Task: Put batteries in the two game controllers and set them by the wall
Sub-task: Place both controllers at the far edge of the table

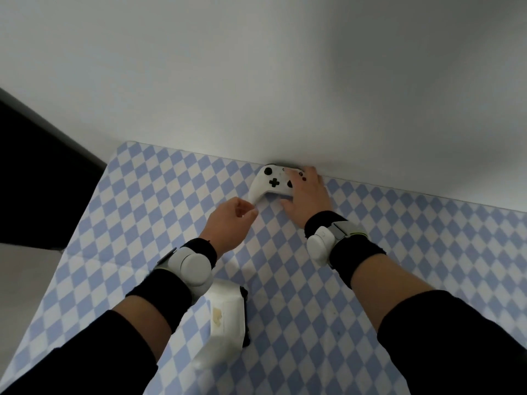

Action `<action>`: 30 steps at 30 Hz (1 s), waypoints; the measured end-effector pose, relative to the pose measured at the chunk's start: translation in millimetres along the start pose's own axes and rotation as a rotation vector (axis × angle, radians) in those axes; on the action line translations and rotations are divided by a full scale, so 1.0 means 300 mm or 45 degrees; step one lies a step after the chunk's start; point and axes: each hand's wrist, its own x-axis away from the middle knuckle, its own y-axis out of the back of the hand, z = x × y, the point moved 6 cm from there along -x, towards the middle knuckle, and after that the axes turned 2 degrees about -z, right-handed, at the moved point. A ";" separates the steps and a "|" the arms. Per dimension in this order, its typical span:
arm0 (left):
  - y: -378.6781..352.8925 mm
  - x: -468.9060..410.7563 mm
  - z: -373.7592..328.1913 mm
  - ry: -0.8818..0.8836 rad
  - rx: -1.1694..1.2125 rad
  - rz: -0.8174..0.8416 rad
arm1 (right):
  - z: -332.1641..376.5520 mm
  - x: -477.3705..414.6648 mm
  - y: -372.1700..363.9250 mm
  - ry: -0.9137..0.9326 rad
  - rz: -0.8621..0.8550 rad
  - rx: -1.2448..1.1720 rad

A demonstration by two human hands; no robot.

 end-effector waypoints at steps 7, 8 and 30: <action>0.060 0.154 0.063 -0.037 -0.055 -0.007 | 0.062 0.260 -0.011 -0.007 -0.014 -0.048; 0.067 0.184 0.085 -0.037 -0.063 -0.010 | 0.077 0.311 -0.025 -0.003 0.003 -0.067; 0.051 0.502 0.501 -0.042 -0.153 0.220 | 0.265 0.774 -0.346 -0.551 0.456 -0.581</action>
